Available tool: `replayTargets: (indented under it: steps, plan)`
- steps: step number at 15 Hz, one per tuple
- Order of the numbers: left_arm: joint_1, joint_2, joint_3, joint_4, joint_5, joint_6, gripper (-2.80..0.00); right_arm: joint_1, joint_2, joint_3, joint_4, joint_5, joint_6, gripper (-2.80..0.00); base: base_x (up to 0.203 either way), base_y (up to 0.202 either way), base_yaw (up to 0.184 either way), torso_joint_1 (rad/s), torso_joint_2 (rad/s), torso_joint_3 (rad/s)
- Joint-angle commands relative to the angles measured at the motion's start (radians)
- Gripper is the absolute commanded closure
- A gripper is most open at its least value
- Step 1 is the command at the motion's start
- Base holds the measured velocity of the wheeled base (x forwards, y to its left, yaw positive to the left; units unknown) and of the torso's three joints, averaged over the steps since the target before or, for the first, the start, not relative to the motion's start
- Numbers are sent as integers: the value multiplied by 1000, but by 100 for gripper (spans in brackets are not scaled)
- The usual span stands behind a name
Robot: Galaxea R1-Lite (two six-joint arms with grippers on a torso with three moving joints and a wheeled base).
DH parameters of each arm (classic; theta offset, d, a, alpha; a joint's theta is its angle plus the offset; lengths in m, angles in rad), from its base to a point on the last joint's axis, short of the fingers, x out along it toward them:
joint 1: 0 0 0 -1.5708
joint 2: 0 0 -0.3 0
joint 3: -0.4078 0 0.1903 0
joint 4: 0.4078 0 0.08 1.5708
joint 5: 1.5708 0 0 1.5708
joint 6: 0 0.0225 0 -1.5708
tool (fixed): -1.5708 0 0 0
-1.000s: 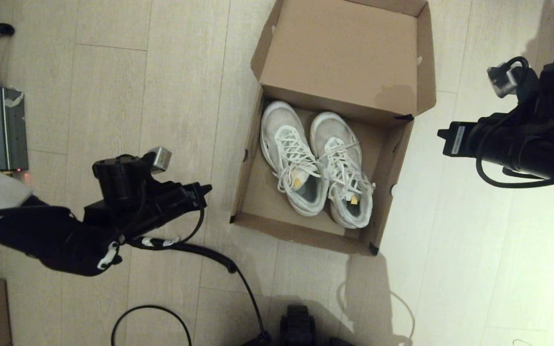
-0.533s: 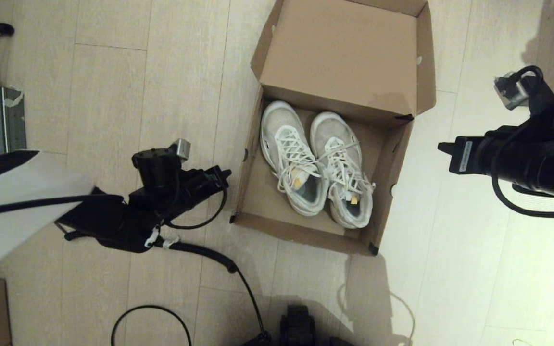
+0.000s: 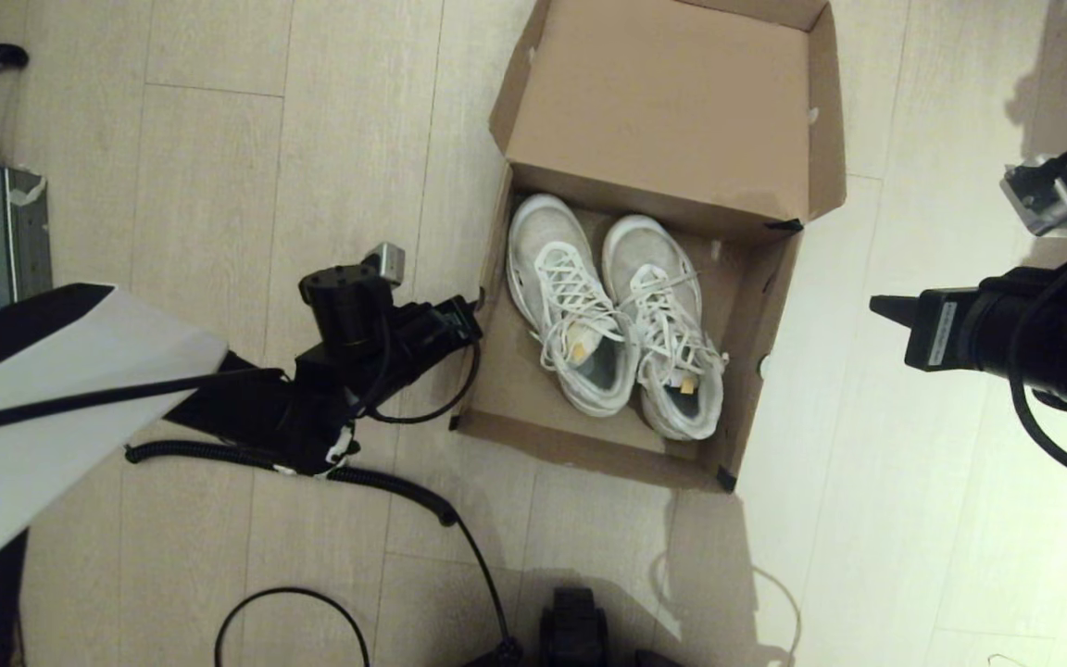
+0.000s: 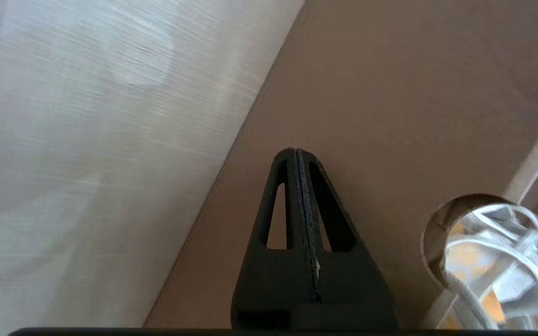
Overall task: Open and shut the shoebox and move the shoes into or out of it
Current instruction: Put the shoes out of the shoe box
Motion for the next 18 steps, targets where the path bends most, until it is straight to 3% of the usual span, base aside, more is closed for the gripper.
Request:
replayTargets:
  steps: [1,8,10,15,16,18]
  plan:
    - [-47,1,-2,-4,4,-3,0,2,-30,22,-2,0,0,0,0,0,0,0,0,0]
    - [-142,-1,40,-5,9,-3,0,3,-62,75,-1,0,-20,0,0,0,0,0,0,0]
    - [-105,-25,100,-5,10,0,0,32,-56,133,3,-5,-91,0,0,0,0,0,0,0]
    - [25,-194,327,-16,36,3,0,67,83,165,-20,-4,-102,0,0,0,0,0,0,0]
    - [35,-226,351,-17,37,3,0,67,102,173,-39,-5,-99,-280,0,0,0,0,0,0]
    - [35,-288,387,-17,48,2,0,67,147,206,-150,-5,-95,-280,0,0,0,0,0,0]
